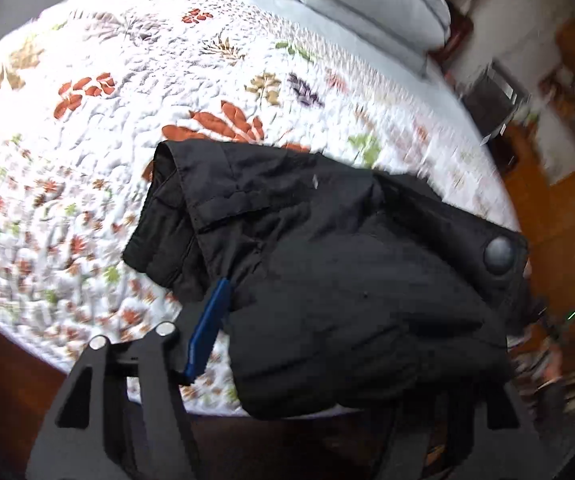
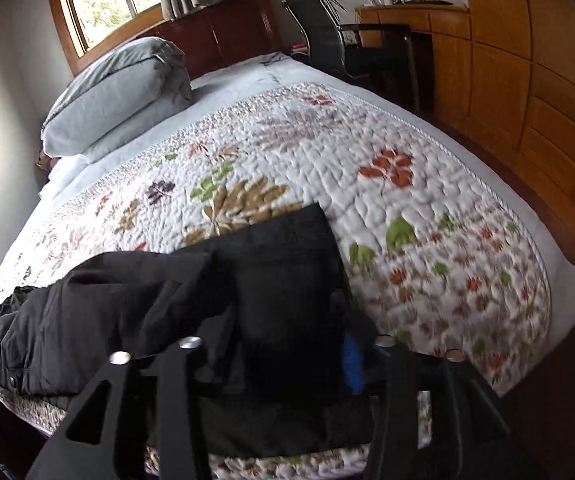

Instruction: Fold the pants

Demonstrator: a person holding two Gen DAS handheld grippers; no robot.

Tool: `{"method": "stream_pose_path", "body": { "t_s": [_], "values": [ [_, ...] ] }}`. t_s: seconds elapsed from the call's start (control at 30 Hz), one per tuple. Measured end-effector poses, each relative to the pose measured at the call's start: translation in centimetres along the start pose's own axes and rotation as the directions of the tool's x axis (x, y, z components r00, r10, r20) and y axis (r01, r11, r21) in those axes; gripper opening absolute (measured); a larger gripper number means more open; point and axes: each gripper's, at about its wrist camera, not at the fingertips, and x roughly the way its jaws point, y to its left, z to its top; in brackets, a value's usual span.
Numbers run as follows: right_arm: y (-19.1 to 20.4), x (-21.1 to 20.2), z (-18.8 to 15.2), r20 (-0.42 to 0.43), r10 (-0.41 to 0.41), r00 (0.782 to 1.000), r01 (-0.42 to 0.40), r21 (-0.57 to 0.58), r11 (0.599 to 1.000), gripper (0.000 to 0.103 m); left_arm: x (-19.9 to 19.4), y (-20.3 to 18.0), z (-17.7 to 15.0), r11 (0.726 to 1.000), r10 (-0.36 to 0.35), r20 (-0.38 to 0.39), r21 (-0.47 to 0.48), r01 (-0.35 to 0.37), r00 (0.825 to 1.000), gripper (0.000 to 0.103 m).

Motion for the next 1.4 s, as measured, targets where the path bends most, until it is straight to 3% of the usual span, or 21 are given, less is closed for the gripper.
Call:
{"method": "stream_pose_path", "body": {
  "t_s": [0.03, 0.07, 0.13, 0.2, 0.3, 0.43, 0.5, 0.6, 0.67, 0.7, 0.77, 0.8, 0.83, 0.93, 1.0, 1.07, 1.17, 1.2, 1.23, 1.33, 1.4],
  "values": [
    [0.1, -0.2, -0.4, -0.006, -0.014, 1.000, 0.014, -0.009, 1.000, 0.054, 0.0, -0.5, -0.5, 0.996, 0.090, -0.024, 0.031, -0.089, 0.996, 0.090],
    [0.1, -0.3, -0.8, -0.013, -0.034, 0.999, 0.034, -0.020, 0.999, 0.055, -0.2, -0.7, -1.0, 0.989, 0.138, -0.025, 0.051, -0.137, 0.990, 0.091],
    [0.2, -0.9, -1.4, -0.019, -0.051, 0.999, 0.051, -0.019, 0.999, 0.062, -0.9, -0.2, -2.2, 0.986, 0.158, -0.033, 0.057, -0.156, 0.987, 0.091],
    [0.4, -1.5, -2.0, -0.026, -0.059, 0.998, 0.059, -0.019, 0.998, 0.065, -1.4, 1.1, -3.5, 0.987, 0.161, -0.053, -0.018, -0.162, 0.986, 0.091],
    [1.0, -2.1, -2.4, -0.032, -0.081, 0.996, 0.080, -0.030, 0.996, 0.067, -1.9, 3.8, -7.4, 0.983, 0.011, -0.050, -0.180, -0.020, 0.999, 0.091],
    [1.3, -2.9, -3.1, -0.030, -0.052, 0.998, 0.053, 0.010, 0.999, 0.070, -0.5, 5.1, -11.5, 0.897, -0.189, 0.023, -0.402, 0.182, 0.982, 0.091],
    [1.3, -3.2, -3.2, -0.018, -0.048, 0.999, 0.049, 0.029, 0.998, 0.070, 0.3, 4.4, -11.5, 0.879, -0.240, 0.069, -0.408, 0.246, 0.968, 0.091],
    [1.3, -4.0, -3.2, 0.000, -0.022, 1.000, 0.022, 0.068, 0.997, 0.070, 1.5, 3.1, -9.4, 0.878, -0.257, 0.120, -0.384, 0.284, 0.959, 0.090],
    [1.4, -4.7, -3.3, 0.013, -0.022, 1.000, 0.021, 0.076, 0.997, 0.070, 2.1, 2.4, -7.5, 0.881, -0.246, 0.146, -0.379, 0.283, 0.958, 0.082],
    [1.5, -5.0, -3.3, 0.016, -0.025, 1.000, 0.024, 0.077, 0.997, 0.070, 2.1, 2.1, -6.6, 0.880, -0.261, 0.162, -0.365, 0.303, 0.952, 0.072],
    [1.6, -5.7, -3.6, 0.024, -0.024, 0.999, 0.022, 0.081, 0.996, 0.071, 1.6, 1.5, -4.3, 0.879, -0.284, 0.189, -0.340, 0.334, 0.940, 0.067],
    [1.6, -6.0, -3.7, 0.030, -0.021, 0.999, 0.018, 0.087, 0.996, 0.072, 1.2, 1.1, -3.0, 0.888, -0.280, 0.213, -0.313, 0.337, 0.936, 0.056],
    [1.6, -6.2, -3.9, 0.039, -0.011, 0.999, 0.007, 0.099, 0.995, 0.074, 1.0, 0.5, -2.2, 0.900, -0.267, 0.229, -0.288, 0.328, 0.936, 0.045],
    [1.7, -6.3, -4.3, 0.052, 0.029, 0.998, -0.037, 0.146, 0.989, 0.080, 0.4, -0.5, 0.2, 0.936, -0.199, 0.243, -0.240, 0.257, 0.949, 0.043],
    [1.8, -6.1, -4.5, 0.056, 0.048, 0.997, -0.057, 0.176, 0.983, 0.081, 2.1, -0.3, 0.6, 0.963, -0.086, 0.128, -0.245, 0.115, 0.988, 0.048],
    [1.7, -6.1, -4.8, 0.067, 0.066, 0.996, -0.079, 0.212, 0.974, 0.082, 3.8, 0.3, -0.1, 0.964, -0.014, 0.043, -0.266, 0.025, 0.999, 0.048],
    [0.6, -6.5, -5.5, 0.098, 0.128, 0.987, -0.153, 0.311, 0.938, 0.083, 3.3, 2.4, -2.0, 0.937, -0.054, 0.080, -0.341, 0.078, 0.995, 0.050],
    [0.0, -6.7, -5.8, 0.112, 0.151, 0.982, -0.181, 0.349, 0.920, 0.083, 2.3, 2.7, -2.7, 0.927, -0.047, 0.104, -0.367, 0.082, 0.993, 0.056],
    [-0.7, -7.1, -6.2, 0.137, 0.177, 0.975, -0.218, 0.398, 0.891, 0.083, 1.3, 2.9, -3.1, 0.922, -0.022, 0.128, -0.380, 0.070, 0.991, 0.066],
    [-2.0, -8.1, -7.2, 0.188, 0.223, 0.957, -0.287, 0.478, 0.830, 0.083, -2.3, 2.2, -4.2, 0.929, 0.097, 0.200, -0.371, -0.017, 0.975, 0.073],
    [-2.4, -9.0, -7.8, 0.213, 0.262, 0.941, -0.336, 0.507, 0.794, 0.084, -4.4, 0.7, -4.6, 0.941, 0.132, 0.231, -0.335, -0.049, 0.964, 0.079]
  ]
}}
